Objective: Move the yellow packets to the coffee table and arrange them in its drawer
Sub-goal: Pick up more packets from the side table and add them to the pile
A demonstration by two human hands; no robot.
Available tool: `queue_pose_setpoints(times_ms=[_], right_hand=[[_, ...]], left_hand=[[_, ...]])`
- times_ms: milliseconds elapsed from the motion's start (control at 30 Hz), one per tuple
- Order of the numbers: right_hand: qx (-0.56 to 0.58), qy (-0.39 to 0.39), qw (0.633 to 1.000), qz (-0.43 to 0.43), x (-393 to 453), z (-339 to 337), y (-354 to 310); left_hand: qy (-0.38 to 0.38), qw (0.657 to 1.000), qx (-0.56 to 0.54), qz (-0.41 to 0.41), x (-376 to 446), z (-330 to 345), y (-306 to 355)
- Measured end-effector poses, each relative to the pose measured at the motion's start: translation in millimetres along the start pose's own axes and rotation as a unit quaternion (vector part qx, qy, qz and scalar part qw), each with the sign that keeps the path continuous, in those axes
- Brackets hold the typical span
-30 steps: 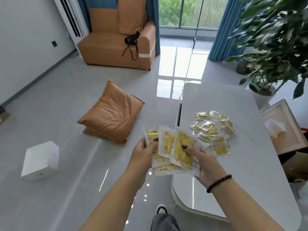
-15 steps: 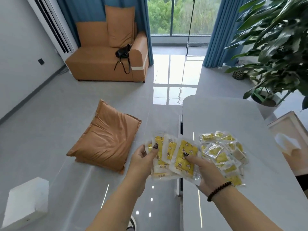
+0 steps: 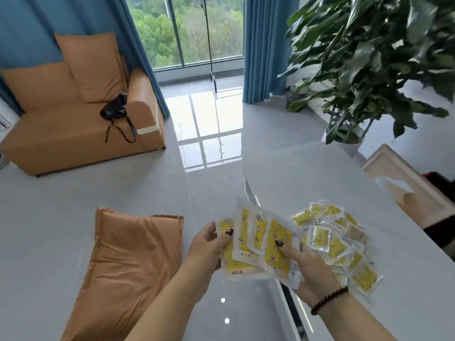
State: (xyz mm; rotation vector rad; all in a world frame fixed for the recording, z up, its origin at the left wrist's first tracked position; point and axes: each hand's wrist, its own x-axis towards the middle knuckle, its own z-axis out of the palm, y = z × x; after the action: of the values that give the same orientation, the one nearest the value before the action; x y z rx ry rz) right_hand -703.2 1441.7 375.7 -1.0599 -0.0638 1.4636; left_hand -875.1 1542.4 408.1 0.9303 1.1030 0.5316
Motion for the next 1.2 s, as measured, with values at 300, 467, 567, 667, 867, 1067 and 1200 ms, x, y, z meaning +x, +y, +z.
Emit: queue_pose_setpoints(times_ms=[300, 467, 567, 667, 867, 1067, 1200], right_hand=[[0.075, 0.133, 0.987, -0.051, 42.6, -28.6, -13.1], [0.111, 0.265, 0.957, -0.044, 86.0, -99.2, -38.2], [0.154, 0.326, 0.932, -0.023, 117.0, -143.3, -54.5], [0.176, 0.388, 0.905, 0.002, 147.4, -173.8, -72.1], [0.178, 0.464, 0.868, 0.014, 198.9, -194.7, -112.3], [0.287, 0.494, 0.820, 0.022, 244.6, -175.3, -112.1], [0.351, 0.533, 0.770, -0.015, 262.4, -149.8, -93.9]], left_hand=[[-0.066, 0.992, 0.052, -0.098, 116.0, 18.6, 11.2], [-0.068, 0.980, 0.064, -0.176, 194.7, 68.7, 2.4], [-0.072, 0.970, 0.090, -0.215, 238.6, 97.3, 0.4], [-0.092, 0.962, 0.126, -0.223, 282.4, 121.8, 9.7], [-0.079, 0.956, 0.164, -0.228, 356.3, 170.4, 19.5], [-0.114, 0.931, 0.247, -0.244, 412.2, 213.4, 14.2], [-0.166, 0.903, 0.338, -0.206, 440.2, 224.8, 11.2]])
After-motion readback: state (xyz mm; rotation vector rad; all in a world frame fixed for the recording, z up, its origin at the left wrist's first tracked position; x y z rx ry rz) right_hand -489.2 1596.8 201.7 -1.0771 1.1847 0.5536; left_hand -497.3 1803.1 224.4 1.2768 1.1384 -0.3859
